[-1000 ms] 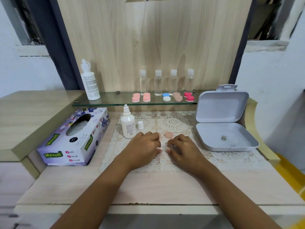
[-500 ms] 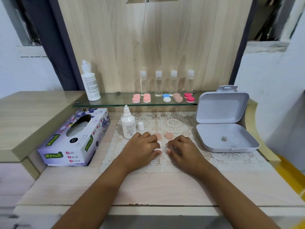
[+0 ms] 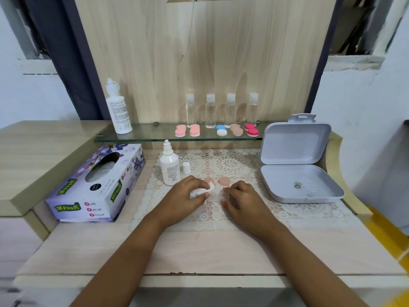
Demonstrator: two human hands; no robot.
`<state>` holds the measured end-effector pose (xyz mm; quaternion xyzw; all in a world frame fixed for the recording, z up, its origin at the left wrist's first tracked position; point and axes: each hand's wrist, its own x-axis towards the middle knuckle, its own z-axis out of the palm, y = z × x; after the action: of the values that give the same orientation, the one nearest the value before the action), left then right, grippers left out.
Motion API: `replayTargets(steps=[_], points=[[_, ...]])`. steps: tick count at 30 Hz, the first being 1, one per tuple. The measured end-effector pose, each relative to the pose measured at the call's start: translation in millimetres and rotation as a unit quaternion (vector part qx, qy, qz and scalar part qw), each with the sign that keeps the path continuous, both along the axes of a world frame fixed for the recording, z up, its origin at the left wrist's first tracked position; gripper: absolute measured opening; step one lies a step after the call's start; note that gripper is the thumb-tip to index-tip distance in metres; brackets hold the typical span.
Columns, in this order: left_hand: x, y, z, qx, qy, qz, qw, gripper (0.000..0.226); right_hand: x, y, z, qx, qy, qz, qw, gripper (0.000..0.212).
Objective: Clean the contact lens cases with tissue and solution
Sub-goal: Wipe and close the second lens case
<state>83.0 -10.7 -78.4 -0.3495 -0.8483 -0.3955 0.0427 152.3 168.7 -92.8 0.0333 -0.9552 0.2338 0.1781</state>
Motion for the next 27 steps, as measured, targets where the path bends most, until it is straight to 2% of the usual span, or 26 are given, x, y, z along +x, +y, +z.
replayTargets(steps=[3, 8, 11, 14, 17, 21, 25, 27], points=[[5.3, -2.0, 6.6, 0.052, -0.047, 0.019, 0.997, 0.014, 0.1, 0.2, -0.5, -0.013, 0.005, 0.003, 1.0, 0.039], [6.8, 3.2, 9.2, 0.144, -0.107, 0.052, 0.982, 0.013, 2.3, -2.1, 1.7, -0.045, 0.025, 0.009, 0.999, 0.048], [7.6, 8.3, 10.8, 0.197, -0.144, 0.045, 0.969, 0.008, 4.2, -3.3, 4.8, -0.057, 0.098, 0.02, 0.993, 0.053], [12.2, 12.5, 12.0, 0.232, -0.177, 0.027, 0.956, 0.003, 4.9, -4.9, 7.1, -0.05, 0.17, 0.032, 0.984, 0.044], [14.1, 14.8, 11.7, 0.248, -0.202, -0.009, 0.948, 0.01, 3.8, -6.7, 8.5, -0.047, 0.22, 0.039, 0.973, 0.036], [19.5, 16.8, 12.1, 0.228, -0.177, -0.051, 0.956, 0.029, 2.8, -8.5, 8.0, -0.073, 0.242, 0.056, 0.966, 0.018], [18.3, 15.2, 12.6, 0.218, -0.134, -0.025, 0.966, 0.023, -4.0, -4.2, -2.8, -0.068, 0.228, 0.021, 0.971, 0.018], [14.3, 13.1, 10.7, 0.208, -0.111, 0.002, 0.972, 0.021, -1.8, -2.8, 1.8, -0.124, 0.235, -0.005, 0.964, 0.014]])
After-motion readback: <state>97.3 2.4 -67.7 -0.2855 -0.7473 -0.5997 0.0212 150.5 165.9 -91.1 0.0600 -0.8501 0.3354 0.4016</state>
